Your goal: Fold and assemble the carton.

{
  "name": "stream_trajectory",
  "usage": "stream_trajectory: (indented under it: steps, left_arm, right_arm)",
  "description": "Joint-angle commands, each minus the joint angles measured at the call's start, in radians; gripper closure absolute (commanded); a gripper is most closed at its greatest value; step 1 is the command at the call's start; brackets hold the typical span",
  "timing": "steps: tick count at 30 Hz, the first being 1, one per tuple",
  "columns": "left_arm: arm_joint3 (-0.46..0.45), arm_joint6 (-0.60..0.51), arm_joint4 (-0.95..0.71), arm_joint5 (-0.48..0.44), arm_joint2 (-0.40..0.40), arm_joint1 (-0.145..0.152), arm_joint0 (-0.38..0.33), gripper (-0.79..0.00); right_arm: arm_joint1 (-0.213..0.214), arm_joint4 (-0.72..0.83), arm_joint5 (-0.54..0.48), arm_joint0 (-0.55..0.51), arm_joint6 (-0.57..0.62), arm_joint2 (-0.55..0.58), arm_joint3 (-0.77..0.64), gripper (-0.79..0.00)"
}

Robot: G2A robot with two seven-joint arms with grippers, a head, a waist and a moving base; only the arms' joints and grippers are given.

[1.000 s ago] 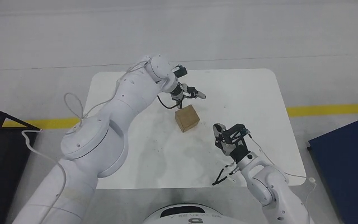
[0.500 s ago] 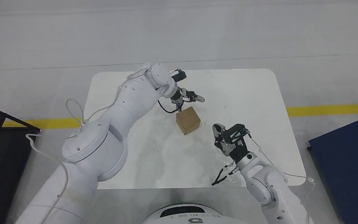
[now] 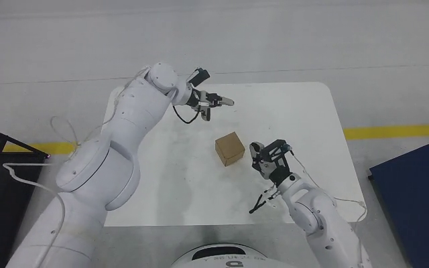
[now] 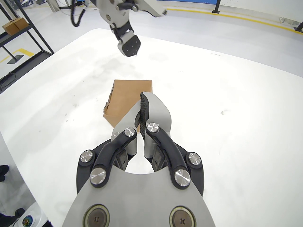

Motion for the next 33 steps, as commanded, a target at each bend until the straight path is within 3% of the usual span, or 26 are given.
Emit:
stream_trajectory:
  steps: [1,3,16,29,33]
  left_arm:
    - [-0.009,-0.047,-0.027,-0.057,-0.028,0.023,-0.001,-0.785]
    - [-0.012,-0.071,-0.044,-0.086,-0.046,0.039,0.001,-0.785]
    - [-0.012,-0.071,-0.044,-0.086,-0.046,0.039,0.001,-0.785]
    - [-0.012,-0.071,-0.044,-0.086,-0.046,0.039,0.001,-0.785]
    - [-0.012,-0.071,-0.044,-0.086,-0.046,0.039,0.001,-0.785]
  right_arm:
    - [-0.005,0.012,0.024,0.058,0.018,-0.023,0.031,0.000]
    - [-0.008,0.004,0.019,0.090,0.036,-0.054,0.042,0.000]
    - [-0.027,-0.091,0.104,0.237,0.237,-0.190,0.129,0.000]
    - [-0.032,-0.110,0.132,0.251,0.265,-0.220,0.119,0.000]
    - [-0.031,-0.100,0.150,0.221,0.207,-0.205,0.071,0.000]
